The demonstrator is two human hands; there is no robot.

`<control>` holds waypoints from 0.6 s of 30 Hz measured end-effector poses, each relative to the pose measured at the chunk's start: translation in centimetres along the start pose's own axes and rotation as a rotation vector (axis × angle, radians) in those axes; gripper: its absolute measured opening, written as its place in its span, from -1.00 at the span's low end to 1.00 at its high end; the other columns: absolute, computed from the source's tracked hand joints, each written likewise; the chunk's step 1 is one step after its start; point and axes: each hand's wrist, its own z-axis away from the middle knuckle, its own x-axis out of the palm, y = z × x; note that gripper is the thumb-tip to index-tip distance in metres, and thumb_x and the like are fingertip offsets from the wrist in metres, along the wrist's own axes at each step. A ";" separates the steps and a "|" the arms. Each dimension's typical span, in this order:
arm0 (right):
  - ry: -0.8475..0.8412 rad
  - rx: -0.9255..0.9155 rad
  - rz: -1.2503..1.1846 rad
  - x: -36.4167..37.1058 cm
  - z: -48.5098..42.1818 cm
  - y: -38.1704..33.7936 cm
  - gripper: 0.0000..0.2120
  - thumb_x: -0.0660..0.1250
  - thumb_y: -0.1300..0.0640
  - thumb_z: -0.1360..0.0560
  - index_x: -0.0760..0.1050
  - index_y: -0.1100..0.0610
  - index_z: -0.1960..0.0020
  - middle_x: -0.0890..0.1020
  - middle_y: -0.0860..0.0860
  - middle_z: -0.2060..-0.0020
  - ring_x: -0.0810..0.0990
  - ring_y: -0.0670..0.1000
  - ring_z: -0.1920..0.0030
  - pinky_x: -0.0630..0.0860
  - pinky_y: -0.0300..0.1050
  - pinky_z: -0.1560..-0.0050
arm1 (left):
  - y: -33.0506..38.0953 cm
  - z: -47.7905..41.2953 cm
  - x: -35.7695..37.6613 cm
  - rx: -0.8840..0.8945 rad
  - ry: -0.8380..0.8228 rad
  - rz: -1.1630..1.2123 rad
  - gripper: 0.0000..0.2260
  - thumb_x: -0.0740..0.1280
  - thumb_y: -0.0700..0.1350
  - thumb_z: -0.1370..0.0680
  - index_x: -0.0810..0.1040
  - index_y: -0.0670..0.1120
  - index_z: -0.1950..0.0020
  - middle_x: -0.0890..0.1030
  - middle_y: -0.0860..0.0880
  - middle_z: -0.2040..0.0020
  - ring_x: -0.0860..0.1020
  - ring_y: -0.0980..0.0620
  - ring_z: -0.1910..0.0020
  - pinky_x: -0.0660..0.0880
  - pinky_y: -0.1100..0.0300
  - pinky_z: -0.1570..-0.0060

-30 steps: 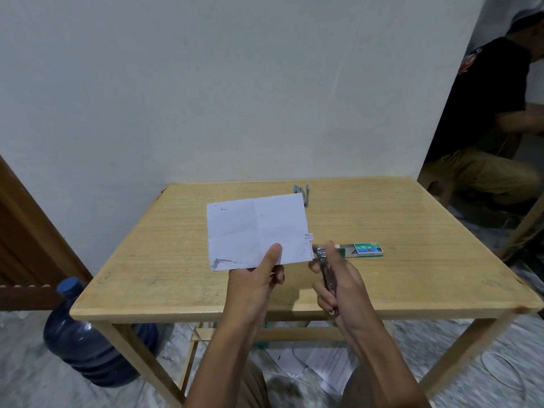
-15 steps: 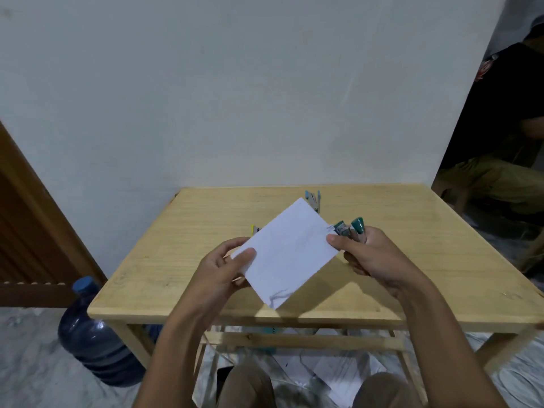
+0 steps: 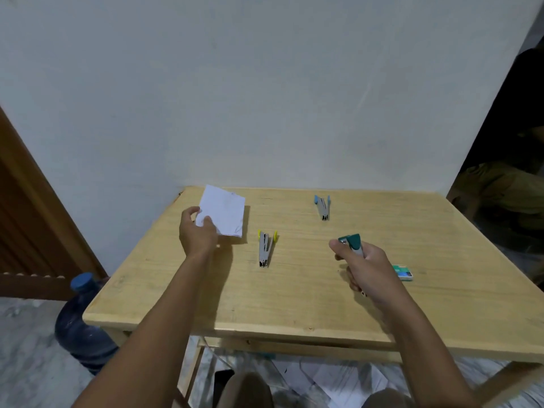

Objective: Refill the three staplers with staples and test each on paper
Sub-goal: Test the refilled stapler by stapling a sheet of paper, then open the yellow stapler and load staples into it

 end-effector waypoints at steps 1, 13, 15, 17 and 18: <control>-0.005 0.004 0.003 0.1 -0.1 0.2 -0.57 0.36 -0.11 -0.52 0.53 0.30 0.01 0.31 0.00 0.45 0.26 -0.04 0.42 0.26 -0.16 0.41 | -0.5 -0.9 0.4 0.003 0.003 -0.077 -0.71 0.23 -0.20 -0.58 0.44 -0.05 -0.30 0.52 -0.09 -0.24 0.50 -0.10 -0.09 0.44 0.10 0.00; -0.155 0.030 -0.009 1.0 -1.5 0.6 -0.91 0.26 0.22 -0.56 0.53 0.13 -0.03 0.45 0.01 0.45 0.42 -0.01 0.37 0.38 -0.08 0.30 | -3.6 -2.2 1.6 0.361 -0.270 -0.873 -0.72 0.12 -0.02 -0.56 0.60 -0.07 0.00 0.53 -0.05 0.02 0.49 -0.11 -0.12 0.16 -0.01 -0.17; -0.190 0.005 0.026 1.2 -1.7 0.5 -0.90 0.27 0.20 -0.58 0.54 0.07 -0.04 0.50 0.04 0.38 0.46 -0.01 0.34 0.42 -0.12 0.30 | -3.6 -2.7 1.7 0.352 -0.252 -0.894 -0.70 0.02 -0.04 -0.54 0.52 -0.07 0.14 0.48 -0.04 0.10 0.46 -0.12 -0.10 0.18 -0.11 -0.25; -0.181 -0.018 0.099 1.5 -2.6 0.4 -0.89 0.29 0.17 -0.58 0.54 -0.02 -0.01 0.53 0.04 0.35 0.47 -0.03 0.37 0.43 -0.18 0.36 | -3.5 -2.6 1.8 0.390 -0.218 -0.854 -0.72 0.00 -0.01 -0.53 0.44 -0.06 0.22 0.46 -0.06 0.12 0.44 -0.18 -0.14 0.22 -0.18 -0.27; -0.164 -0.032 0.147 1.8 -3.6 0.5 -0.91 0.30 0.16 -0.57 0.54 -0.02 0.02 0.53 0.03 0.35 0.48 -0.04 0.37 0.43 -0.18 0.37 | -3.5 -2.0 1.9 0.422 -0.213 -0.810 -0.70 0.05 0.02 -0.55 0.50 -0.09 0.16 0.51 -0.09 0.05 0.43 -0.20 -0.20 0.23 -0.15 -0.29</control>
